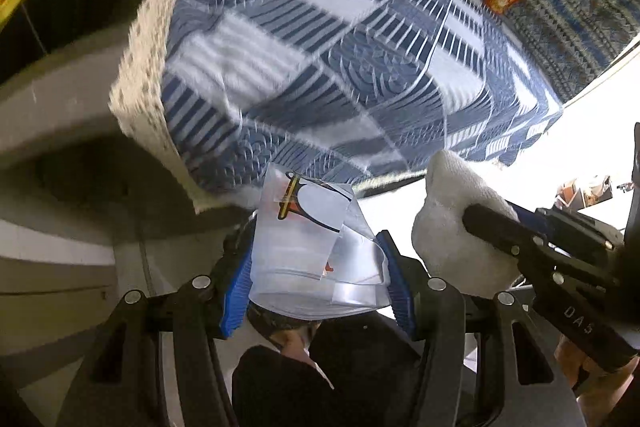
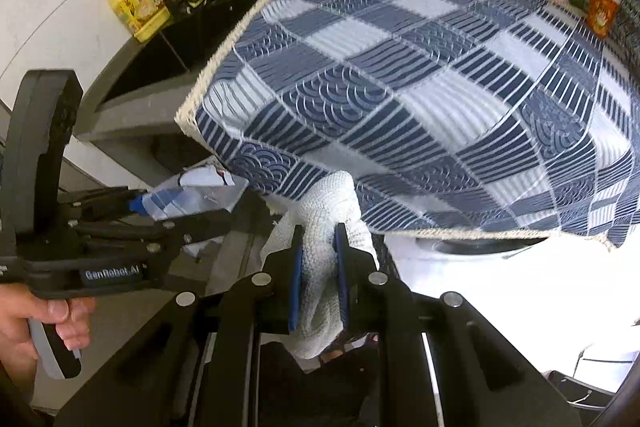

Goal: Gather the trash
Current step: 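Lift the plastic cup and white cloth and carry them down over the black bin, then open both tools to drop the plastic cup and white cloth into the bin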

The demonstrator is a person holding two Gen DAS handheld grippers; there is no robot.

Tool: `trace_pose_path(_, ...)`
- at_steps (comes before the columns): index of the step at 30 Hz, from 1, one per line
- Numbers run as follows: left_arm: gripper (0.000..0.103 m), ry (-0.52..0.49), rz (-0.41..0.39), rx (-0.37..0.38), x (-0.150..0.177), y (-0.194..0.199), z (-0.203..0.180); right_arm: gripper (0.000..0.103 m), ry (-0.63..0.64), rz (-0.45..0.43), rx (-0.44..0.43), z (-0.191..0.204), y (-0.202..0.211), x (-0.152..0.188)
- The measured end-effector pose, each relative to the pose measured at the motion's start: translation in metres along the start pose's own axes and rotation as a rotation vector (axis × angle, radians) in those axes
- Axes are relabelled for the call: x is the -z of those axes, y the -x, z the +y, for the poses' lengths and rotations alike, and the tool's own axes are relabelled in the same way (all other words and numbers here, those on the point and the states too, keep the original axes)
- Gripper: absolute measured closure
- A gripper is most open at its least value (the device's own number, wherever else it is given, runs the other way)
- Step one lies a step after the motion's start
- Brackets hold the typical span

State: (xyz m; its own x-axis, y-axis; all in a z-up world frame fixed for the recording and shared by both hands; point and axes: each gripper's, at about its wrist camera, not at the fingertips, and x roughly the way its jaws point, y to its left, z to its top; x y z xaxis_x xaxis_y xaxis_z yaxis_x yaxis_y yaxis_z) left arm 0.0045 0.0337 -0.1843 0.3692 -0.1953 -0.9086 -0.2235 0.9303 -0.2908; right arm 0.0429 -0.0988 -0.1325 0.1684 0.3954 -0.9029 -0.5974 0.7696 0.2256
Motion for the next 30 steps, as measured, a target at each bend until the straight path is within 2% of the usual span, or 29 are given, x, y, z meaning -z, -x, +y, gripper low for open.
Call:
trace_pose_path(5, 0.047, 0.039, 0.079, -0.007, 0.013, -0.025, 0.004, 0.087, 0.011, 0.059, -0.011, -0.005, -0.019, 0.003)
trace_pose_path(16, 0.047, 0.121, 0.164, 0.0, 0.024, -0.063, 0.016, 0.087, 0.017, 0.168, -0.033, -0.017, -0.061, 0.009)
trace_pose_path(30, 0.047, 0.212, 0.301, 0.024, 0.055, -0.133, 0.03, 0.087, 0.008, 0.275, -0.053, -0.037, -0.12, 0.019)
